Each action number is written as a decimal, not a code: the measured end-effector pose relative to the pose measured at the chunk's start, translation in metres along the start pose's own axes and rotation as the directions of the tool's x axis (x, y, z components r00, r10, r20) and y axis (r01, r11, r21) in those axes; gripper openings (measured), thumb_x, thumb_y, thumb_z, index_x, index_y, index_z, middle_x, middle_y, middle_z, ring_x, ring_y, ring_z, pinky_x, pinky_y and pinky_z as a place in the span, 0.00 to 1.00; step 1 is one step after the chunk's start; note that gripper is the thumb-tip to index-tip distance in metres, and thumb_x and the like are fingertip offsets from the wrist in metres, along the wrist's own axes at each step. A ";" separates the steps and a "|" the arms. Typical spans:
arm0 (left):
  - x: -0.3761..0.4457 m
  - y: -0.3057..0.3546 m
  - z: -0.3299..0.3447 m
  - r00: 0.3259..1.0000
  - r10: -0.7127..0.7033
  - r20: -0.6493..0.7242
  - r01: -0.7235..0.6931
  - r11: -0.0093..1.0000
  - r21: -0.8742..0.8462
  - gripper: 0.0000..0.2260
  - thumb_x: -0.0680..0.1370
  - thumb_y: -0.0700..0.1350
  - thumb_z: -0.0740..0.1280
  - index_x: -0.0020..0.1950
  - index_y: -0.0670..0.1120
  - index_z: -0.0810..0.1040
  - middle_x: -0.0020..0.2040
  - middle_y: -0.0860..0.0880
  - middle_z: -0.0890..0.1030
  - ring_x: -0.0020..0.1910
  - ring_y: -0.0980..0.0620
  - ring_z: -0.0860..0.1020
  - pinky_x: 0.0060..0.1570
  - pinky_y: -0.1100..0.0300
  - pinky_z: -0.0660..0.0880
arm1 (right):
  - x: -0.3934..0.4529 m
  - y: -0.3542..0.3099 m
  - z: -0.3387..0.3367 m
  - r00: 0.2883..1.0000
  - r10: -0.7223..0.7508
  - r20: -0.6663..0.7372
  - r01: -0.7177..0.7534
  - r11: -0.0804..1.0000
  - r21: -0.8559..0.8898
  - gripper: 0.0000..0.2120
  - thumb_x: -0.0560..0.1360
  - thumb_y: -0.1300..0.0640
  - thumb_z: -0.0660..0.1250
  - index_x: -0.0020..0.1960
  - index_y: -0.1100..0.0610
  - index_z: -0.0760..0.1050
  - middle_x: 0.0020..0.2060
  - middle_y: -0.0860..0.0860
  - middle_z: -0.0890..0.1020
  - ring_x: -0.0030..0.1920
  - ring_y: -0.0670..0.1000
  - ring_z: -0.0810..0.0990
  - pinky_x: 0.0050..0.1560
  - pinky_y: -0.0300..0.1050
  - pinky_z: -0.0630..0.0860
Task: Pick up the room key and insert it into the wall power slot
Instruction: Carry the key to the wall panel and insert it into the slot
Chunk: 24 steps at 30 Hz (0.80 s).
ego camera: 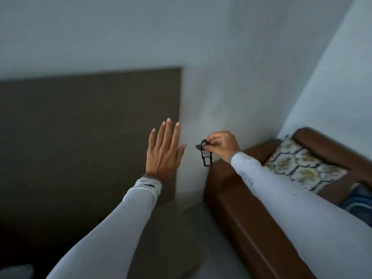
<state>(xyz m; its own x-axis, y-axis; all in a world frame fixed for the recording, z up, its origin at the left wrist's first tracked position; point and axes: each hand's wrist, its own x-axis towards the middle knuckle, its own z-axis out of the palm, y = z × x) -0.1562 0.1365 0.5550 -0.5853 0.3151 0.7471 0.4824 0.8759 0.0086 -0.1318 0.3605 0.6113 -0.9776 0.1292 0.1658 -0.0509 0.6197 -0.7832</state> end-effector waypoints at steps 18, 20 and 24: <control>0.206 0.465 -0.142 0.811 0.398 -0.429 -0.532 0.807 -0.257 0.28 0.90 0.57 0.49 0.84 0.42 0.67 0.83 0.36 0.68 0.80 0.37 0.70 0.76 0.35 0.69 | -0.265 -0.001 -0.505 0.799 -0.146 -0.583 -0.040 0.955 -0.294 0.03 0.72 0.65 0.72 0.44 0.60 0.83 0.37 0.53 0.84 0.36 0.40 0.81 0.41 0.28 0.75; 0.209 0.528 -0.157 0.786 0.405 -0.467 -0.562 0.783 -0.267 0.28 0.90 0.56 0.51 0.84 0.42 0.67 0.83 0.36 0.68 0.81 0.37 0.70 0.77 0.35 0.68 | -0.310 0.011 -0.557 0.836 -0.170 -0.523 -0.098 0.890 -0.446 0.04 0.73 0.65 0.70 0.45 0.58 0.82 0.38 0.51 0.84 0.39 0.42 0.81 0.45 0.33 0.76; 0.210 0.651 -0.191 0.753 0.407 -0.517 -0.604 0.740 -0.298 0.28 0.90 0.57 0.48 0.85 0.42 0.65 0.84 0.36 0.66 0.82 0.37 0.68 0.78 0.34 0.67 | -0.398 0.034 -0.659 0.835 -0.186 -0.518 -0.313 0.614 -0.724 0.06 0.75 0.59 0.67 0.47 0.50 0.81 0.45 0.50 0.85 0.49 0.54 0.79 0.49 0.51 0.77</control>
<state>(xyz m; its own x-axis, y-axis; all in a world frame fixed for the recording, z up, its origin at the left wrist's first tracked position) 0.1597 0.7032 0.8445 0.0920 0.4047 0.9098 0.9043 0.3487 -0.2465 0.3898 0.8407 0.9137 -0.7008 0.3937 0.5949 0.4222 0.9011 -0.0989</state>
